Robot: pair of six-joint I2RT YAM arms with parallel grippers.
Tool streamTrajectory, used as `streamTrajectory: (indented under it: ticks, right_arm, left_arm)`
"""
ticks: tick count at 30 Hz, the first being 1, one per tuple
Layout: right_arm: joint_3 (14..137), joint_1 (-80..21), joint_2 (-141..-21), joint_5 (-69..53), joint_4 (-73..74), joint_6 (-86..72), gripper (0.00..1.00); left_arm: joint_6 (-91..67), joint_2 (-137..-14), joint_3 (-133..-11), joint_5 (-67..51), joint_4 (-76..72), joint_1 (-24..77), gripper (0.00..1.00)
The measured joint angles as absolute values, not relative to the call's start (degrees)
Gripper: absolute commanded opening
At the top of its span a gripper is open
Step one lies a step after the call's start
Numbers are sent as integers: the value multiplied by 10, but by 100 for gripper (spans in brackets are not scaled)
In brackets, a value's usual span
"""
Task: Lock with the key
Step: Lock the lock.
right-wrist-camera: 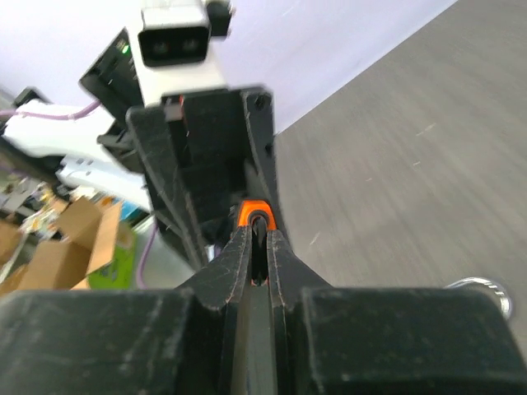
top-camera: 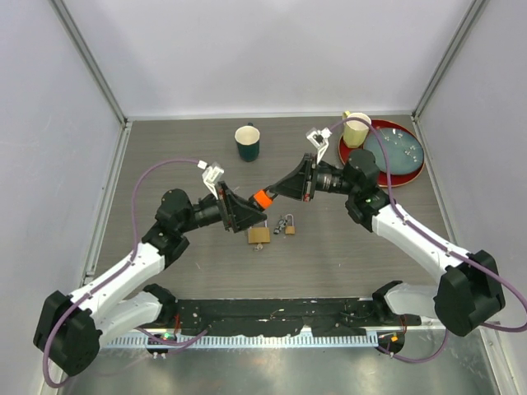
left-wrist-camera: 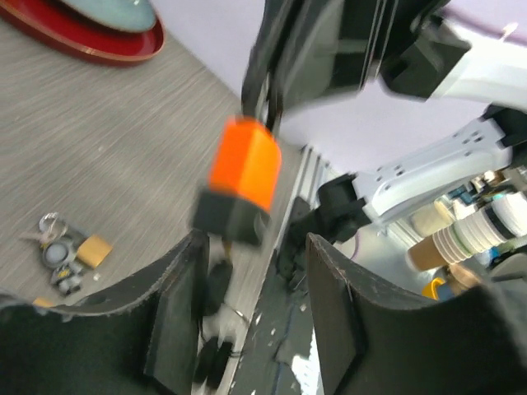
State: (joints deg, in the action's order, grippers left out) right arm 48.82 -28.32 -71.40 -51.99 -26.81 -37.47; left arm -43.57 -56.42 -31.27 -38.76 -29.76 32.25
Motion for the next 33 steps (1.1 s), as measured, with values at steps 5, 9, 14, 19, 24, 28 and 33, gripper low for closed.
streamTrajectory:
  ticks: [5,9,14,19,24,28,33]
  right_arm:
    - [499,-267,-691,-474,-233,-340,2]
    - [508,-264,-687,-463,-208,-317,1]
    - [536,-264,-690,-474,-135,-272,2]
    - [568,-265,-703,-501,-66,-224,2]
    - [583,-284,-736,-526,-12,-192,2]
    - [583,-303,-749,-540,25,-179,1]
    - [583,-309,-745,-544,11,-187,2]
  left_arm:
    - [-369,-525,-318,-377,-175,321,79]
    - [-322,-512,-339,-370,-95,316,82]
    - [-244,-510,-403,-354,13,310,92]
    - [-187,-509,-469,-323,83,309,96]
    - [-159,-539,-522,-326,110,309,98]
    - [-156,-588,-542,-364,112,309,97]
    - [-163,-663,-545,-428,112,309,91]
